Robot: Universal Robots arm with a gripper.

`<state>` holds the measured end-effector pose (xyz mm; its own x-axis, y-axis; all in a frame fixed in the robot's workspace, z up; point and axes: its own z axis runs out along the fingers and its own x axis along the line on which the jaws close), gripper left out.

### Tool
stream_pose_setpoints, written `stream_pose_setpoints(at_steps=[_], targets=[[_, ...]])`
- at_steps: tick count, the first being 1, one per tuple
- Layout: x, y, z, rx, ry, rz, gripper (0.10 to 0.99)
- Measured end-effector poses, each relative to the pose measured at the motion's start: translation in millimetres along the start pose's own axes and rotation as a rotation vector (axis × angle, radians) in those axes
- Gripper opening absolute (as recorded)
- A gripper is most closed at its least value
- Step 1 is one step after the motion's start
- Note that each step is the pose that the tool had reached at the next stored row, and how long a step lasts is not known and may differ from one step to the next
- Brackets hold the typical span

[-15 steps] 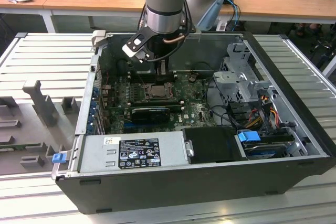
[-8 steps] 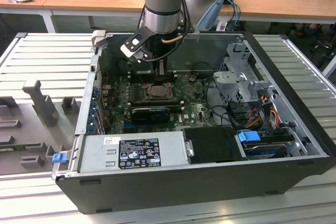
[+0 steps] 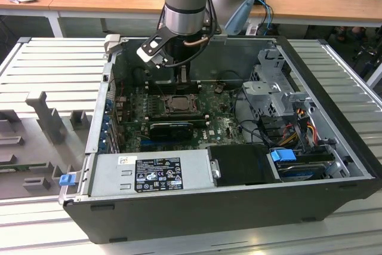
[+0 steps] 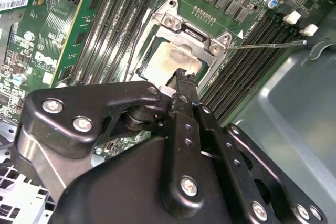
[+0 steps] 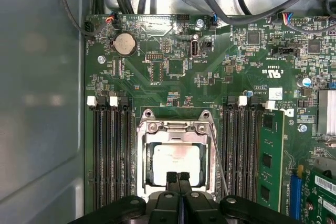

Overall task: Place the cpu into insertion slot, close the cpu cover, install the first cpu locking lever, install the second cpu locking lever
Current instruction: 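Install the first cpu locking lever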

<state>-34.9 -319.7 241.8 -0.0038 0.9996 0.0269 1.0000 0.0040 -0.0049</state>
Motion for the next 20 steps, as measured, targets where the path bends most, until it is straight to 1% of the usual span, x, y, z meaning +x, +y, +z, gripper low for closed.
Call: stream_pose_setpoints(at_steps=[20], targets=[[0.2, 0.0, -8.2, 0.000, 0.0001, 0.000, 0.106]])
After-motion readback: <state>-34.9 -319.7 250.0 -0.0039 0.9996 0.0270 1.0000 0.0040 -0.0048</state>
